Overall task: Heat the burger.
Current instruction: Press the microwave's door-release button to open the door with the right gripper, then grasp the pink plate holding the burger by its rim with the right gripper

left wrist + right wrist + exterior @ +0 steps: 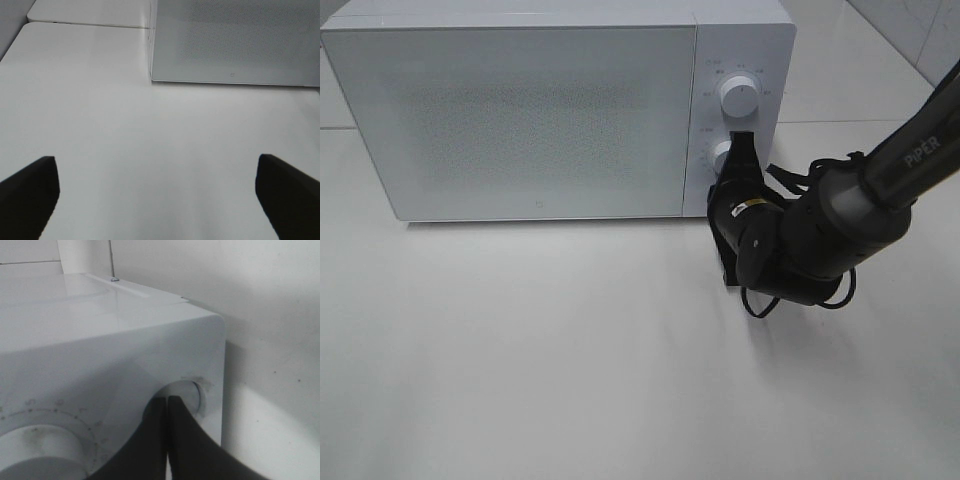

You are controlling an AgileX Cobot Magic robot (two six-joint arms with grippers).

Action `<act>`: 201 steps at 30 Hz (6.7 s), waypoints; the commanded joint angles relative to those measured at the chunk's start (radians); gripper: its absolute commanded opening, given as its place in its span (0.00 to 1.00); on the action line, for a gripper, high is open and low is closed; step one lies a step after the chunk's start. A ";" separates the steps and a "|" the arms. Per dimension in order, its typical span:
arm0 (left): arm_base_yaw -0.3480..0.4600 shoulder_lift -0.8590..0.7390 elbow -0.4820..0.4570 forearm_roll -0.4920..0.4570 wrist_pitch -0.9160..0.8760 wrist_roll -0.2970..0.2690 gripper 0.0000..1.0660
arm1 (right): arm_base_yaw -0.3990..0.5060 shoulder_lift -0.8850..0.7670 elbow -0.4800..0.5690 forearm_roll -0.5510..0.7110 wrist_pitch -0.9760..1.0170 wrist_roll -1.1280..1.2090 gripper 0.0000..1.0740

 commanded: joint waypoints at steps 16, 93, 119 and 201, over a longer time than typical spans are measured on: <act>0.001 -0.015 0.002 0.002 0.002 -0.001 0.94 | -0.059 0.010 -0.160 -0.060 -0.221 -0.061 0.00; 0.001 -0.015 0.002 0.002 0.002 -0.001 0.94 | -0.056 -0.579 0.087 -0.588 1.234 -1.059 0.03; 0.001 -0.015 0.002 0.002 0.002 -0.001 0.94 | -0.056 -0.579 -0.036 -0.651 1.538 -2.320 0.11; 0.001 -0.015 0.002 0.002 0.002 -0.001 0.94 | 0.116 0.166 -0.842 -1.154 1.171 -2.131 0.77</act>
